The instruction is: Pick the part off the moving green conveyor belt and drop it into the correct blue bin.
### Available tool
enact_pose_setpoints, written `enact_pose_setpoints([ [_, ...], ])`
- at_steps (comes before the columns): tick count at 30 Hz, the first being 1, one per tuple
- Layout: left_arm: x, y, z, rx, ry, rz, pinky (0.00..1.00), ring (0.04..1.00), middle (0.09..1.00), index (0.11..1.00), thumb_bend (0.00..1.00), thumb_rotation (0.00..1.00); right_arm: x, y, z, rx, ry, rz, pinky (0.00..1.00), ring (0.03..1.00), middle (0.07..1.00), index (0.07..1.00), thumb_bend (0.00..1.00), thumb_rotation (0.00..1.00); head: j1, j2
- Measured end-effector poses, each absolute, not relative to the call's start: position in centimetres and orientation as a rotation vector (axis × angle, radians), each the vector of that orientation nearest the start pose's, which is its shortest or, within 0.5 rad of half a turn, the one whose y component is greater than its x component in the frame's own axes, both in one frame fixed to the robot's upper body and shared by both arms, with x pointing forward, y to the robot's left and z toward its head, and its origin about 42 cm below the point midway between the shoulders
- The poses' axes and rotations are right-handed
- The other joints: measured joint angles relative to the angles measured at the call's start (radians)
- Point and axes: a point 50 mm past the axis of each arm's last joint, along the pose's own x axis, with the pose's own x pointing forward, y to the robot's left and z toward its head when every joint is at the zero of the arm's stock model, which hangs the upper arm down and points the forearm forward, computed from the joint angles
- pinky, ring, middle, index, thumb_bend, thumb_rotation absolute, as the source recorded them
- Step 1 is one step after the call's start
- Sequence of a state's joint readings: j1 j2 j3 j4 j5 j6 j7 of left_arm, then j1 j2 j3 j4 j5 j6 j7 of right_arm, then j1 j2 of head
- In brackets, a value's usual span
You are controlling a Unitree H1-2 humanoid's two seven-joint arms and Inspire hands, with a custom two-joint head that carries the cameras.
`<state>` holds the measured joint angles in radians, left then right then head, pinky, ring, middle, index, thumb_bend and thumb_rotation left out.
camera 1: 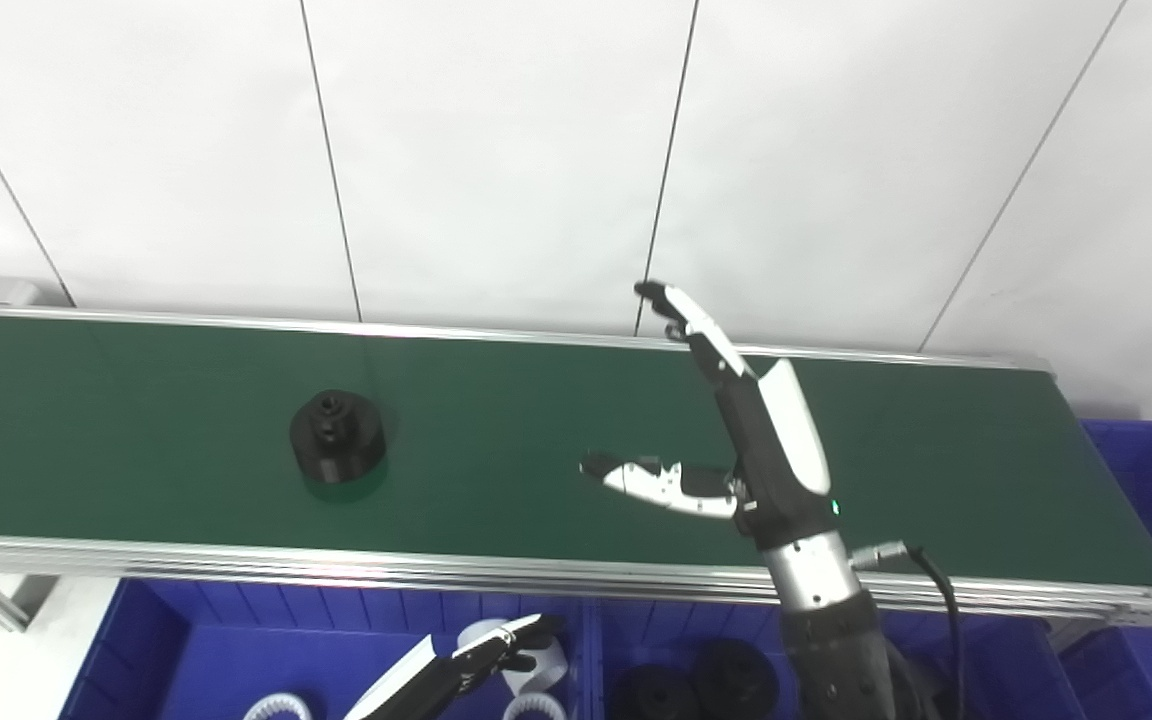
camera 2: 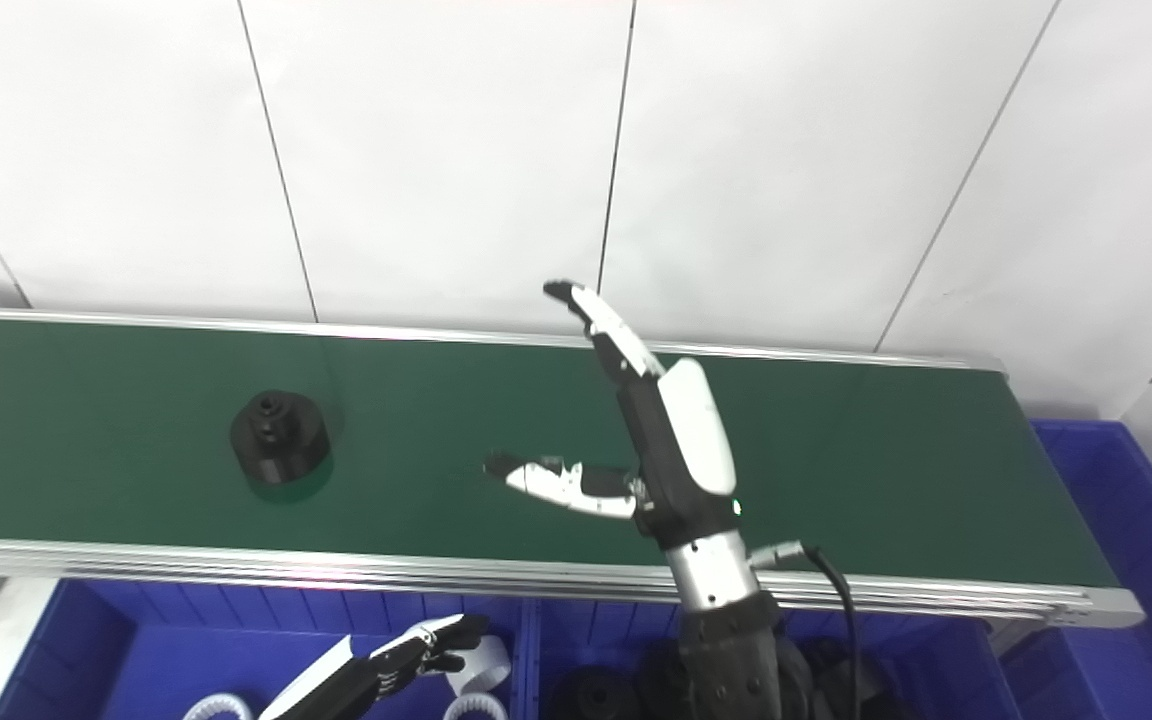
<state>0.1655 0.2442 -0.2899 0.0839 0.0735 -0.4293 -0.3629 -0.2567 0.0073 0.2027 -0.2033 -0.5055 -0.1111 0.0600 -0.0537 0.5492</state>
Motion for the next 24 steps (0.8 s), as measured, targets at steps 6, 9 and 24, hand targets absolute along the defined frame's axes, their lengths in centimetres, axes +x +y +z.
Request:
enact_pose_setpoints([
  [6,19.6,20.5,4.8,0.263,-0.103,-0.687,0.86,0.919,0.945,0.923,0.39,0.59,35.3,-11.4,23.9,-0.507,-0.571,0.220,0.80,0.851,0.872,0.862,0.85,0.34,-0.017,0.006],
  [9,19.6,20.5,4.8,0.262,-0.104,-0.687,0.86,0.920,0.946,0.919,0.38,0.58,36.8,-10.5,24.1,-0.521,-0.550,0.214,0.77,0.834,0.860,0.860,0.87,0.34,-0.024,0.008],
  [24,19.2,20.3,4.6,0.255,-0.096,-0.685,0.86,0.917,0.944,0.914,0.38,0.59,41.5,-8.6,22.4,-0.708,-0.448,0.230,0.72,0.793,0.832,0.849,0.94,0.39,-0.017,0.011],
])
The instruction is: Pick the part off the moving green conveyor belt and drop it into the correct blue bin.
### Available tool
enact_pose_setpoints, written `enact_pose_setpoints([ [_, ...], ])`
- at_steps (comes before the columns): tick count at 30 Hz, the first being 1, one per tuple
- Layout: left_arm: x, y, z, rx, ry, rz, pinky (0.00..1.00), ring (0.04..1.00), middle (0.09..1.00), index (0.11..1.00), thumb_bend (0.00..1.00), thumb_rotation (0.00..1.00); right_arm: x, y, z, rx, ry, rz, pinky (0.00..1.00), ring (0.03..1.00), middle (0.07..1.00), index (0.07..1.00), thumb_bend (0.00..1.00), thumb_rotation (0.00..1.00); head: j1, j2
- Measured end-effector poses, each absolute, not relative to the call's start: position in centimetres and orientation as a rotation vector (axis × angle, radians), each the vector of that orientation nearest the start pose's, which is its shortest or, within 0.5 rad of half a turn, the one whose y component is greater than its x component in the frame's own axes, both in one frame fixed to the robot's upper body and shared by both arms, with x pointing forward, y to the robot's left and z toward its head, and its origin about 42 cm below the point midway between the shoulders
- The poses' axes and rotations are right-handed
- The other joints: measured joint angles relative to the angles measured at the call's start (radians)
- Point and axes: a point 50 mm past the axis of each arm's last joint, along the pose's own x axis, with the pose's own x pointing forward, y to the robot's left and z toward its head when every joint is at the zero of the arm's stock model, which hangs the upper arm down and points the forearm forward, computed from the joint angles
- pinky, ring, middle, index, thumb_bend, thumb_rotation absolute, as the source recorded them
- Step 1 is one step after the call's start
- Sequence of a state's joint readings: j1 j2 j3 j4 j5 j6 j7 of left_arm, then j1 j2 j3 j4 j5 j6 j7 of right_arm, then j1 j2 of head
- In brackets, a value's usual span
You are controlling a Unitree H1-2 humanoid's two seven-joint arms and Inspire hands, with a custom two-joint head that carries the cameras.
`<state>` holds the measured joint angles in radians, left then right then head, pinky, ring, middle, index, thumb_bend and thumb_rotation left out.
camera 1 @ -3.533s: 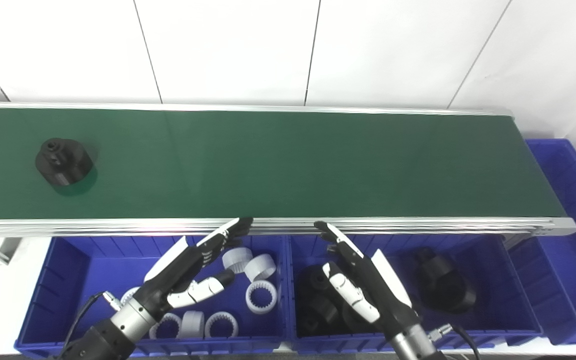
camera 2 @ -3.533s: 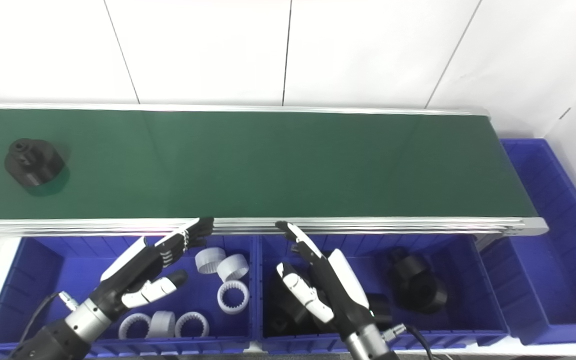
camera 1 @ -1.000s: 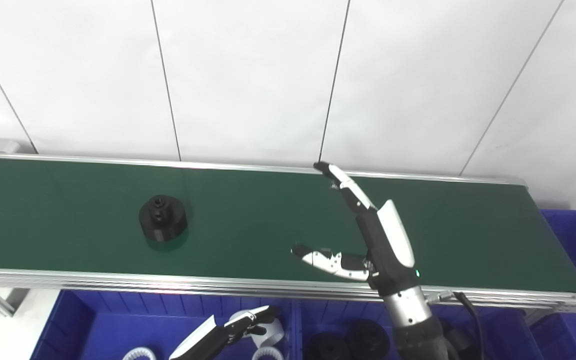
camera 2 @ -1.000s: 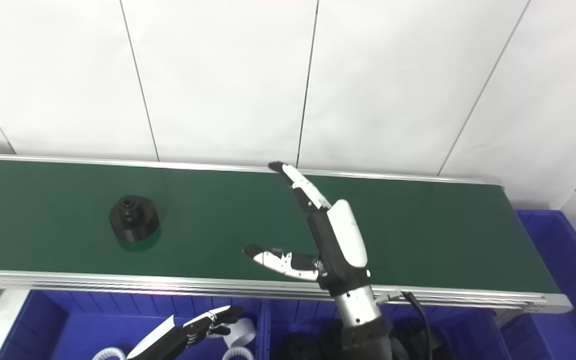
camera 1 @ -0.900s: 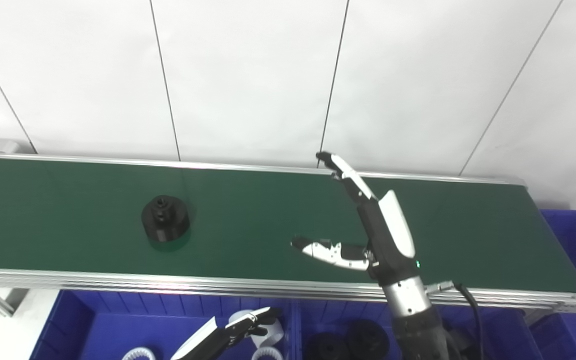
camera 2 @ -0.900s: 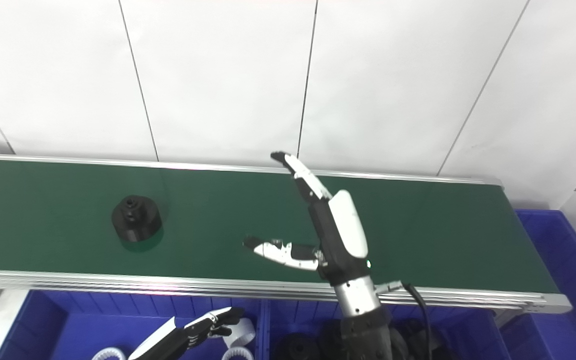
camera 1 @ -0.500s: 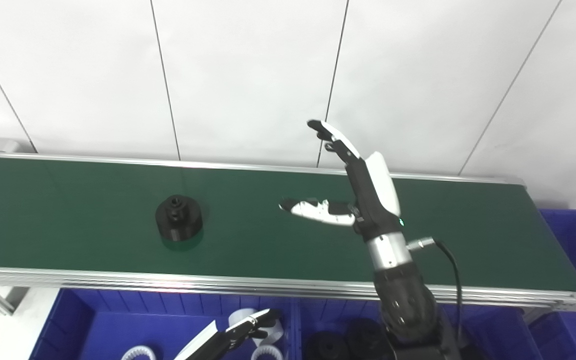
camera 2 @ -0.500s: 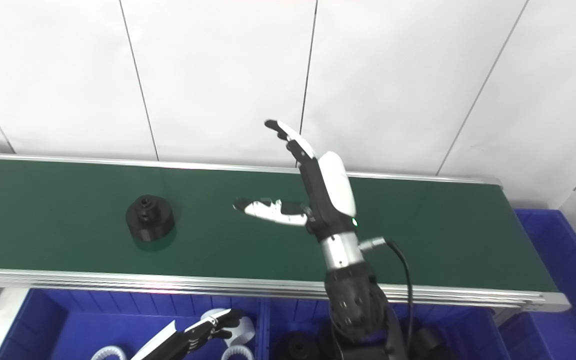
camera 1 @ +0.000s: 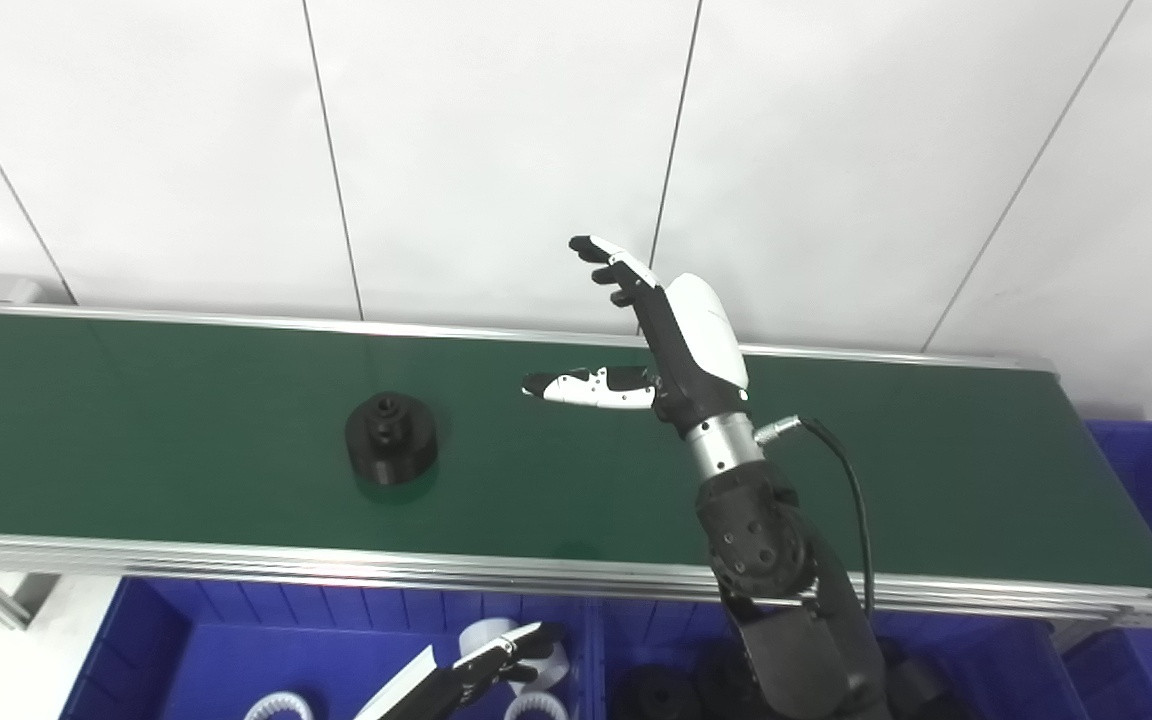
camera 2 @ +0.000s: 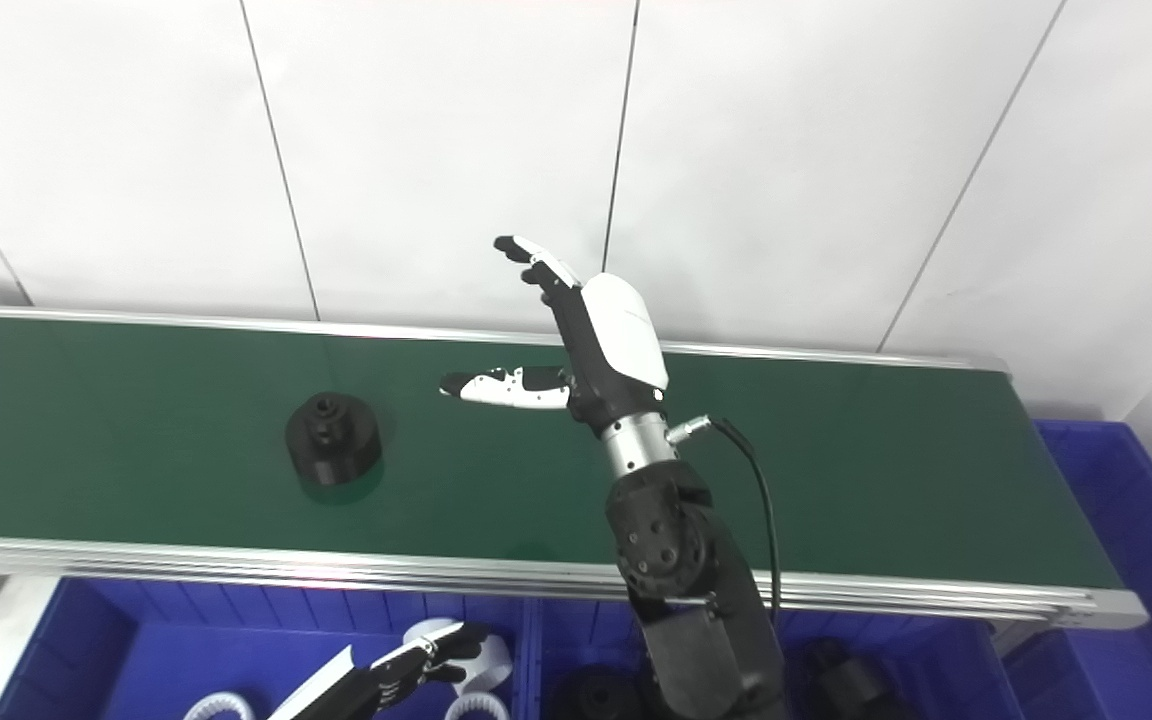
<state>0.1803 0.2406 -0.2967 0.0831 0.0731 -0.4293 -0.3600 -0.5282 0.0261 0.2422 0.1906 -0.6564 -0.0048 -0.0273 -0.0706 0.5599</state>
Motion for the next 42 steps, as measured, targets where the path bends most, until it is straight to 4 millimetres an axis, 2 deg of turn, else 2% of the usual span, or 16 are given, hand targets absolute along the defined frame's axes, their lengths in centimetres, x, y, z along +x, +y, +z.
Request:
enact_pose_setpoints([
  [6,19.2,20.4,4.6,0.253,-0.097,-0.682,0.86,0.920,0.945,0.917,0.39,0.60,43.1,-7.7,21.8,-0.763,-0.421,0.247,0.73,0.826,0.863,0.864,0.94,0.43,0.006,0.000],
  [10,19.2,20.4,4.8,0.254,-0.104,-0.681,0.86,0.921,0.945,0.917,0.39,0.61,43.8,-7.0,20.6,-0.817,-0.390,0.276,0.73,0.833,0.867,0.865,0.95,0.44,0.008,0.000],
  [16,19.1,20.5,5.1,0.255,-0.113,-0.679,0.86,0.919,0.942,0.914,0.39,0.60,44.7,-7.1,18.5,-0.840,-0.319,0.277,0.72,0.828,0.861,0.868,0.97,0.44,0.009,0.000],
  [25,18.9,20.6,5.2,0.256,-0.113,-0.677,0.86,0.916,0.940,0.911,0.39,0.62,46.9,-6.9,16.7,-0.901,-0.234,0.302,0.73,0.815,0.848,0.881,0.97,0.40,0.015,0.006],
  [29,18.7,20.7,5.1,0.254,-0.107,-0.674,0.86,0.915,0.939,0.910,0.39,0.59,47.1,-7.1,15.3,-0.898,-0.208,0.312,0.79,0.871,0.888,0.890,0.99,0.47,0.017,0.005],
  [34,18.4,20.9,5.0,0.254,-0.101,-0.670,0.86,0.918,0.942,0.910,0.39,0.58,47.1,-7.3,13.6,-0.917,-0.167,0.331,0.79,0.865,0.890,0.889,1.00,0.47,0.018,0.009],
  [42,18.0,21.3,5.0,0.260,-0.094,-0.668,0.86,0.919,0.942,0.909,0.39,0.59,47.2,-6.2,12.9,-0.955,-0.159,0.362,0.78,0.860,0.893,0.890,1.00,0.44,0.018,0.014],
])
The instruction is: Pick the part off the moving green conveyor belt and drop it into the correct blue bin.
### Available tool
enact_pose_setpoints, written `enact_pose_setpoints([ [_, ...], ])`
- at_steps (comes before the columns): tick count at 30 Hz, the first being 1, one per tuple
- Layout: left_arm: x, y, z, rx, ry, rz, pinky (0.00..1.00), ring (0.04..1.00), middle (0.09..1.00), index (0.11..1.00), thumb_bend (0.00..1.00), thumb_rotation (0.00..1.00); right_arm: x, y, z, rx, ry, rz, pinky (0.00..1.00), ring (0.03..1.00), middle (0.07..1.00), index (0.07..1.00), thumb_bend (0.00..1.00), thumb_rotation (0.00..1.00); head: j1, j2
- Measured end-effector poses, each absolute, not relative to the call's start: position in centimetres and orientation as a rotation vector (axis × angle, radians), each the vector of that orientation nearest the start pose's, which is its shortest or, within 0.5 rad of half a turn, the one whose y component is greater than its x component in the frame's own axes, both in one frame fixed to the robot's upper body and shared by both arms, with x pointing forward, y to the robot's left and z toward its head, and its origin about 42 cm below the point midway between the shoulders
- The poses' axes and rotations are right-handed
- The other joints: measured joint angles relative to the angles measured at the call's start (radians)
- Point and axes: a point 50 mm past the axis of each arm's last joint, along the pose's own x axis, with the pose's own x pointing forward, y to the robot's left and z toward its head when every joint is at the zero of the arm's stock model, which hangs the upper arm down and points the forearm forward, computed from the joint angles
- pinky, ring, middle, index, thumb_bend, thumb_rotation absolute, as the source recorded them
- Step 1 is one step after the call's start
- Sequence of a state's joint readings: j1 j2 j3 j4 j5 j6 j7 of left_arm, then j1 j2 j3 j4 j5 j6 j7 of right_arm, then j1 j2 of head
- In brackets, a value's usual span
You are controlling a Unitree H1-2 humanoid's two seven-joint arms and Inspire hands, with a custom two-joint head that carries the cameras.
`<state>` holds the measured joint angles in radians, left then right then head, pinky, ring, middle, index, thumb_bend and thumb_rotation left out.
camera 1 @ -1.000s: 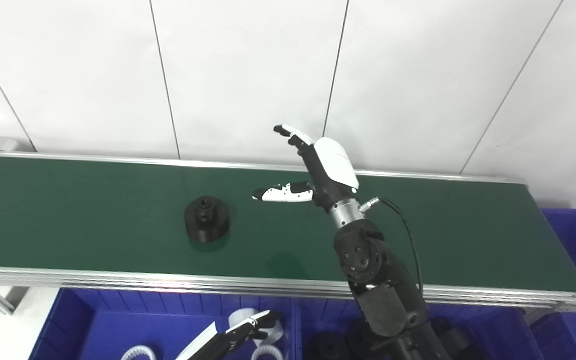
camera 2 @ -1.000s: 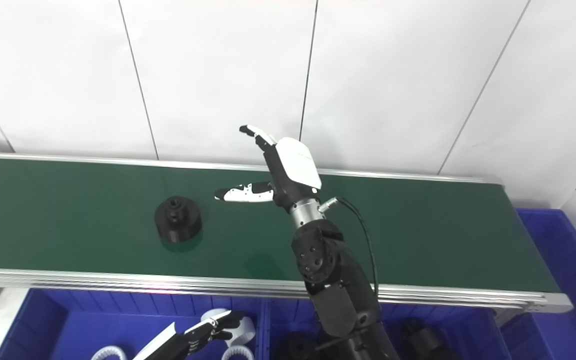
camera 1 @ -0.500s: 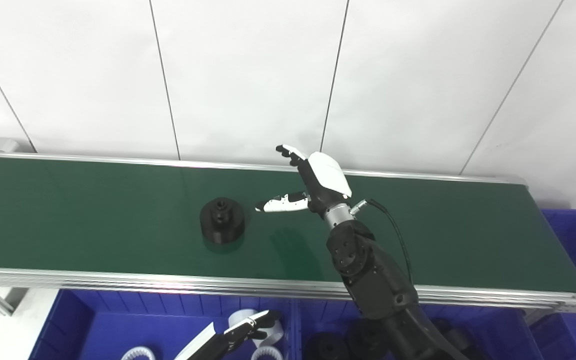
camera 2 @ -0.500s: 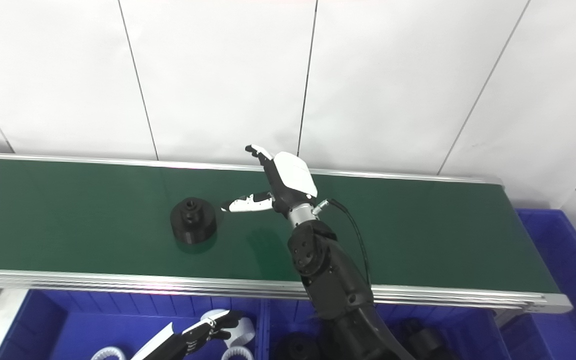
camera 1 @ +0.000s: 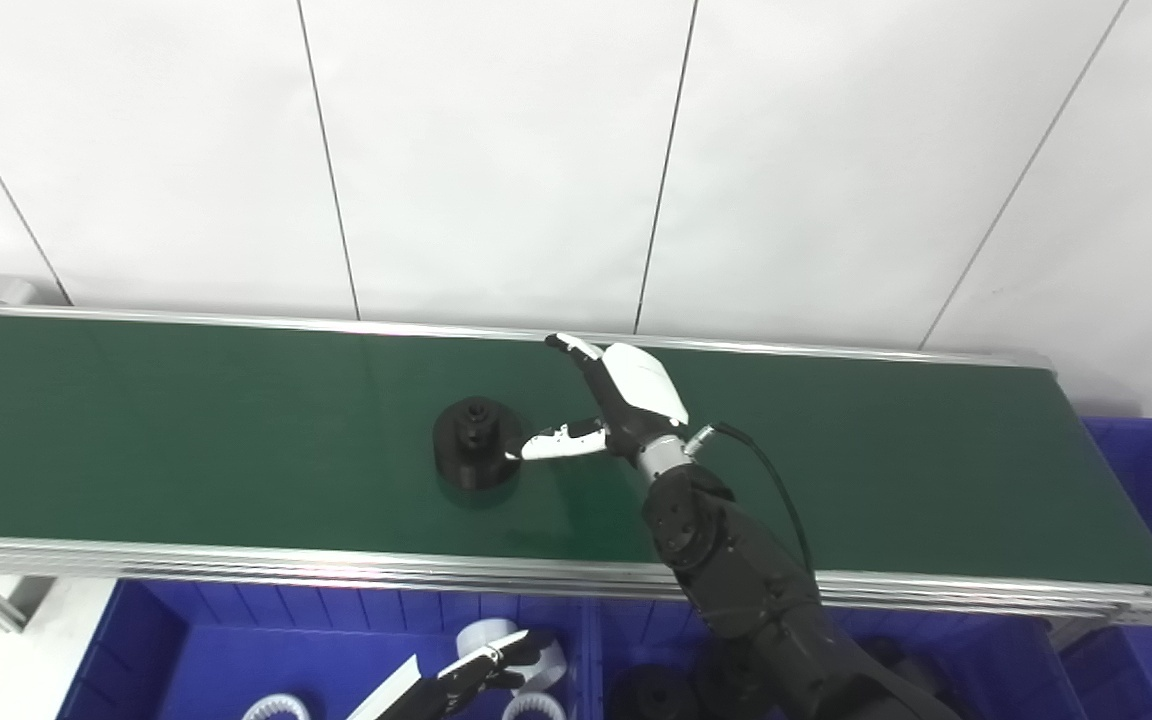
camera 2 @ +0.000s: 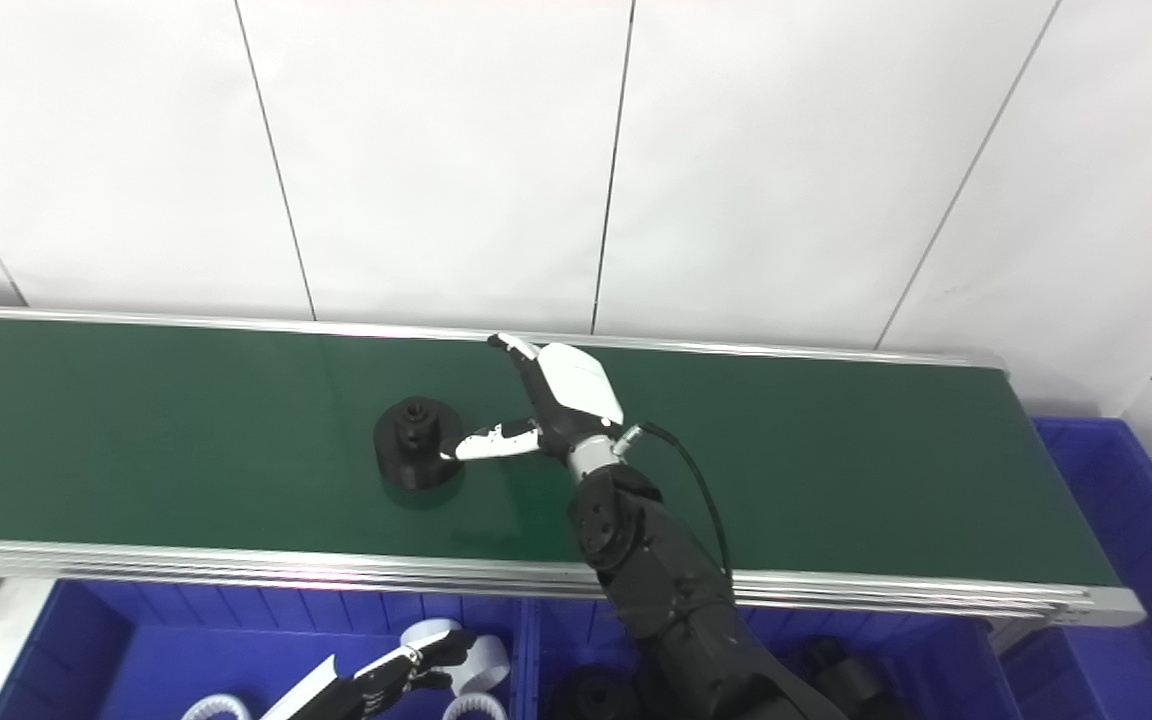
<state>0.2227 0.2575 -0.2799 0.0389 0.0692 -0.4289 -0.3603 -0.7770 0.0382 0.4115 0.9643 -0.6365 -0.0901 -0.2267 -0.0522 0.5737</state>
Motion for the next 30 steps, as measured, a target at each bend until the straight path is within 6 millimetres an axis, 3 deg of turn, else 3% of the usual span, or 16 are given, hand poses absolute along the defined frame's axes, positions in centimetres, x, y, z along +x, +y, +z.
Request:
enact_pose_setpoints([
  [13,17.8,21.6,5.4,0.265,-0.105,-0.658,0.86,0.918,0.938,0.910,0.39,0.60,46.3,-4.1,10.0,-1.107,-0.135,0.368,0.73,0.818,0.828,0.835,1.00,0.31,-0.005,0.008],
  [16,17.7,21.7,5.4,0.266,-0.104,-0.655,0.86,0.919,0.936,0.909,0.39,0.61,46.4,-3.8,9.9,-1.152,-0.151,0.362,0.70,0.775,0.786,0.817,1.00,0.24,-0.003,0.008],
  [21,17.5,21.9,5.3,0.267,-0.097,-0.650,0.87,0.922,0.937,0.911,0.39,0.62,46.8,-3.1,10.6,-1.232,-0.193,0.381,0.56,0.641,0.682,0.699,1.00,0.13,-0.006,0.011],
  [25,17.5,22.0,5.4,0.257,-0.098,-0.645,0.87,0.921,0.935,0.910,0.39,0.62,46.9,-2.3,11.2,-1.270,-0.224,0.383,0.49,0.556,0.603,0.622,0.95,0.09,-0.011,0.012],
  [30,17.5,22.2,5.4,0.250,-0.098,-0.640,0.87,0.921,0.935,0.908,0.40,0.62,47.0,-2.5,11.2,-1.290,-0.237,0.355,0.48,0.562,0.605,0.630,0.88,0.04,-0.014,0.012],
])
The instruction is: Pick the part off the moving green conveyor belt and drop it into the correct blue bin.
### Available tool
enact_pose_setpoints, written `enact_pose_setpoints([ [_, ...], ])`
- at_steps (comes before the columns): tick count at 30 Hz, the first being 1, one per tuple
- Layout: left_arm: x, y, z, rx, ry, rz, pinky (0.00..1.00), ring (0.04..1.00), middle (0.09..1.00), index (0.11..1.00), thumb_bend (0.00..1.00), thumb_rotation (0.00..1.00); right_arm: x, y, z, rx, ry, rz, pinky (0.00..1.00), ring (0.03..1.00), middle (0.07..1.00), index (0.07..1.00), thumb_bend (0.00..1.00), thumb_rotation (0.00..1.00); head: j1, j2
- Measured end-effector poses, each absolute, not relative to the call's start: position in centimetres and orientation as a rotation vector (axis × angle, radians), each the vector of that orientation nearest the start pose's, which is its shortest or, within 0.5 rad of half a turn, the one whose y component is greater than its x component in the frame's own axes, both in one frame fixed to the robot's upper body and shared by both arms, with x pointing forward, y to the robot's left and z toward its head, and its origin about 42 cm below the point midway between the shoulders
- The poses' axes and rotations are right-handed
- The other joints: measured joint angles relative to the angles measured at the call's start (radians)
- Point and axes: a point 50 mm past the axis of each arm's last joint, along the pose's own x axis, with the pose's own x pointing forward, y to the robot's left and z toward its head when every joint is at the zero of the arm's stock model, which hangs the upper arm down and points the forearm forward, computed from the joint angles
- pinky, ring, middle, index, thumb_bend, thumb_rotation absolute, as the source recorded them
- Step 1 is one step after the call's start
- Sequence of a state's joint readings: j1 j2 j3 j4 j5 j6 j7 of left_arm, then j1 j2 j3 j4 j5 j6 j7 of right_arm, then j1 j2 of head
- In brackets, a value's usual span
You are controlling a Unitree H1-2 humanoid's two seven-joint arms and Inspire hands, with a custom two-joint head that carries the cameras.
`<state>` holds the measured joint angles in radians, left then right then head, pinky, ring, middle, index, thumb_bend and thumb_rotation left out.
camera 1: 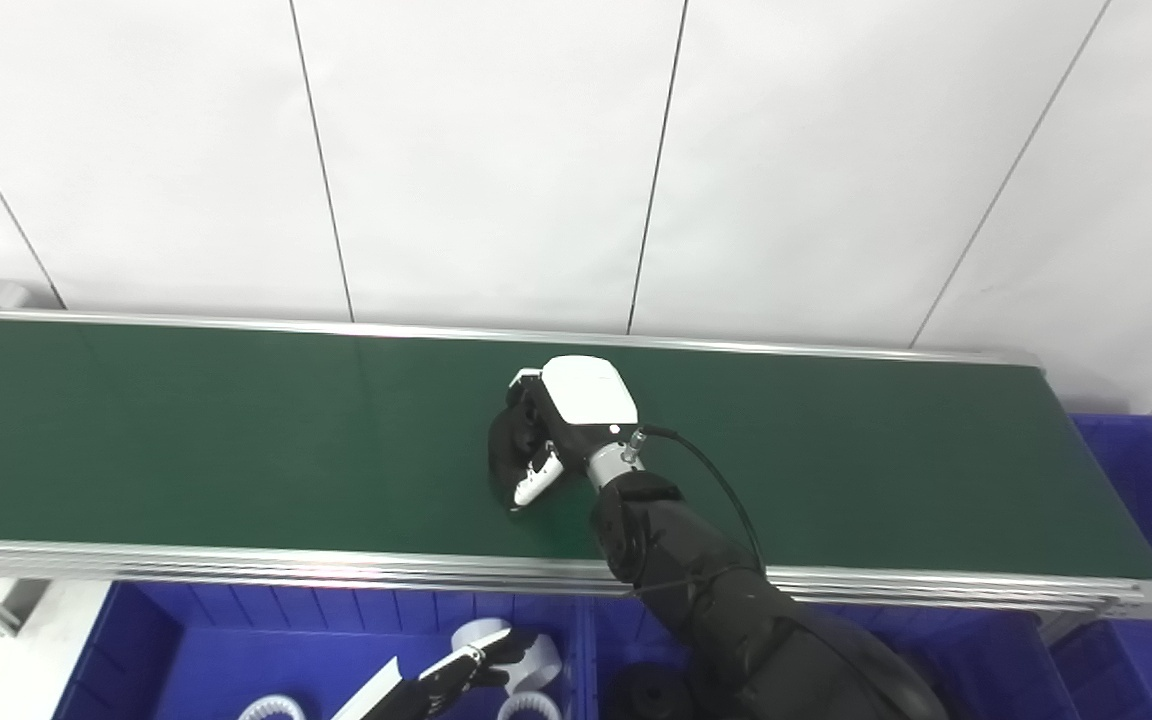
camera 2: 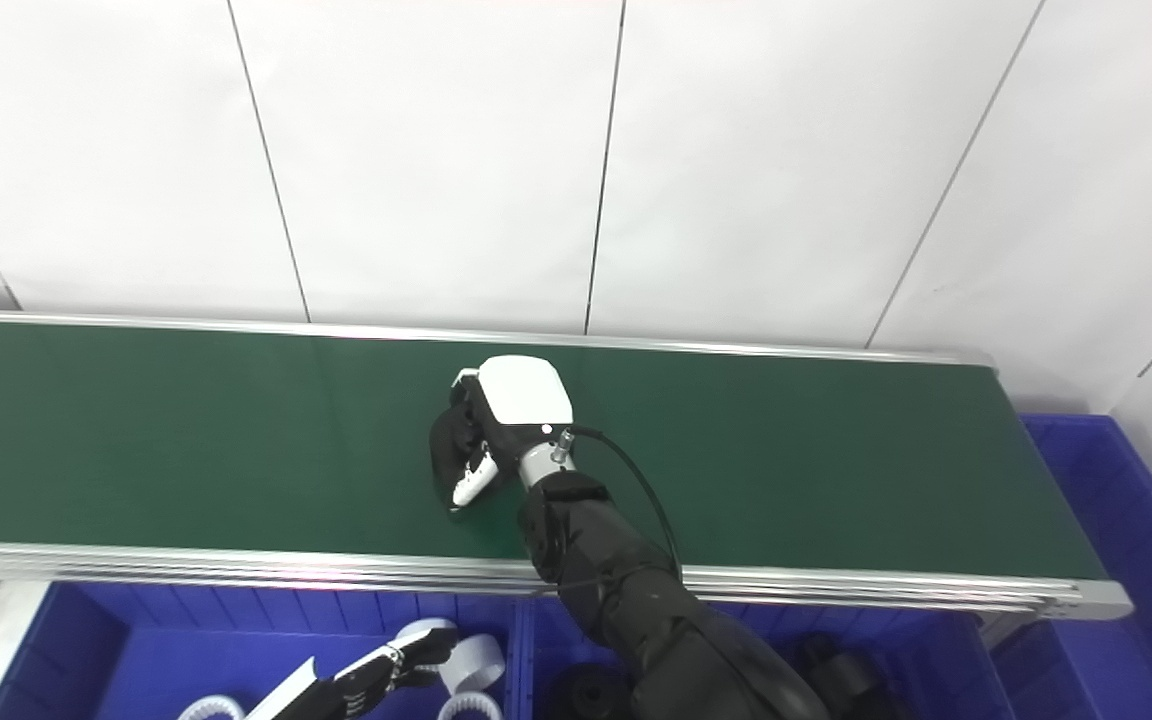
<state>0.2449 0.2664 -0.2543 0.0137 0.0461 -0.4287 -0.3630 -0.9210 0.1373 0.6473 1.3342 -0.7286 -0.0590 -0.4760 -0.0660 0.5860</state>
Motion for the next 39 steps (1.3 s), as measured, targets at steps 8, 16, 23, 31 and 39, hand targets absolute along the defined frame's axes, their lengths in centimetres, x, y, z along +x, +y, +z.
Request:
enact_pose_setpoints([
  [8,17.6,22.3,5.5,0.246,-0.099,-0.637,0.87,0.924,0.937,0.908,0.39,0.62,47.0,-2.9,11.0,-1.296,-0.231,0.342,0.43,0.515,0.565,0.597,0.85,0.00,-0.005,-0.002],
  [16,18.0,22.3,5.7,0.234,-0.110,-0.641,0.87,0.927,0.945,0.913,0.39,0.60,47.2,-3.4,10.9,-1.294,-0.213,0.333,0.40,0.473,0.520,0.502,0.53,0.01,-0.012,-0.008],
  [23,18.2,22.3,5.8,0.230,-0.115,-0.641,0.87,0.923,0.940,0.911,0.39,0.61,47.3,-4.0,10.9,-1.277,-0.206,0.318,0.36,0.458,0.535,0.501,0.50,0.00,-0.015,-0.009],
  [31,18.2,22.3,5.8,0.230,-0.115,-0.641,0.87,0.926,0.940,0.911,0.38,0.62,47.4,-5.6,10.5,-1.233,-0.207,0.292,0.32,0.451,0.544,0.552,0.49,0.00,-0.020,-0.005],
  [39,18.4,22.2,5.7,0.220,-0.114,-0.651,0.88,0.930,0.947,0.914,0.39,0.64,47.0,-6.2,11.2,-1.178,-0.269,0.296,0.32,0.437,0.534,0.560,0.49,0.00,-0.044,0.000],
])
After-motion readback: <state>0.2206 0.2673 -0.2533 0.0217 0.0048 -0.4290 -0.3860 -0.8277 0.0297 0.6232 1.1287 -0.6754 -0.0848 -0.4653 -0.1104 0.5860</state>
